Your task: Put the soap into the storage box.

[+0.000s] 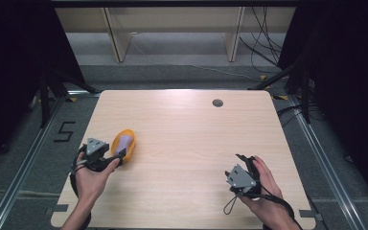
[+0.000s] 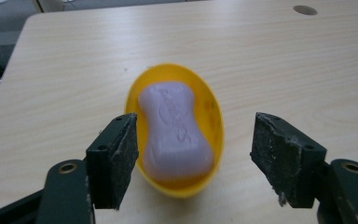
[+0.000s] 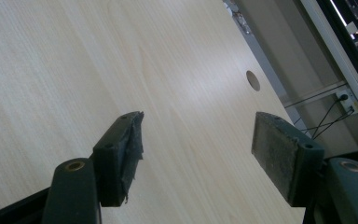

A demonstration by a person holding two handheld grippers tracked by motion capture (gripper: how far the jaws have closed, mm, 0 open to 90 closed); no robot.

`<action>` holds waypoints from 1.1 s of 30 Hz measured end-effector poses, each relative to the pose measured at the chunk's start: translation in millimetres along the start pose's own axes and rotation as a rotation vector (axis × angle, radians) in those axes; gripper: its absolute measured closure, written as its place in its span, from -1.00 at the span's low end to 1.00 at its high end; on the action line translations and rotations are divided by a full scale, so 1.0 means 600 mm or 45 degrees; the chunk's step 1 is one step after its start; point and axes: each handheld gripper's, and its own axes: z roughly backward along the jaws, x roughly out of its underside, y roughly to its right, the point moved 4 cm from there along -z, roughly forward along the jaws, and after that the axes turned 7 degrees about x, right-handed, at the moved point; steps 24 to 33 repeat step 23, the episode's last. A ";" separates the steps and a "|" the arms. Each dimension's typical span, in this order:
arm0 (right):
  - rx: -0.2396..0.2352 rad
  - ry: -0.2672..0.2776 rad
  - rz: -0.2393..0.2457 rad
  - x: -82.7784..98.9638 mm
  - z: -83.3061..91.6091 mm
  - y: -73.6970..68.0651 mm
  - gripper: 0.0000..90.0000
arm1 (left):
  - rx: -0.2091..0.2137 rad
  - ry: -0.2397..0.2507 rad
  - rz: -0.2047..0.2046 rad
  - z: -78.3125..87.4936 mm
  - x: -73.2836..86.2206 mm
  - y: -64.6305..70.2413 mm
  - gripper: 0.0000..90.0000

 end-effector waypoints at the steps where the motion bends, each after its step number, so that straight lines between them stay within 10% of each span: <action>1: 0.001 0.000 0.000 0.000 0.000 0.000 -0.24 | 0.002 0.002 -0.004 0.005 0.009 -0.003 -0.32; 11: -0.002 -0.001 -0.048 0.004 -0.001 0.001 -0.24 | 0.039 -0.019 0.080 0.041 0.087 -0.004 -0.28; 33: -0.070 -0.019 -0.109 0.009 -0.003 -0.002 -0.24 | 0.062 -0.033 0.076 0.031 0.091 -0.002 -0.23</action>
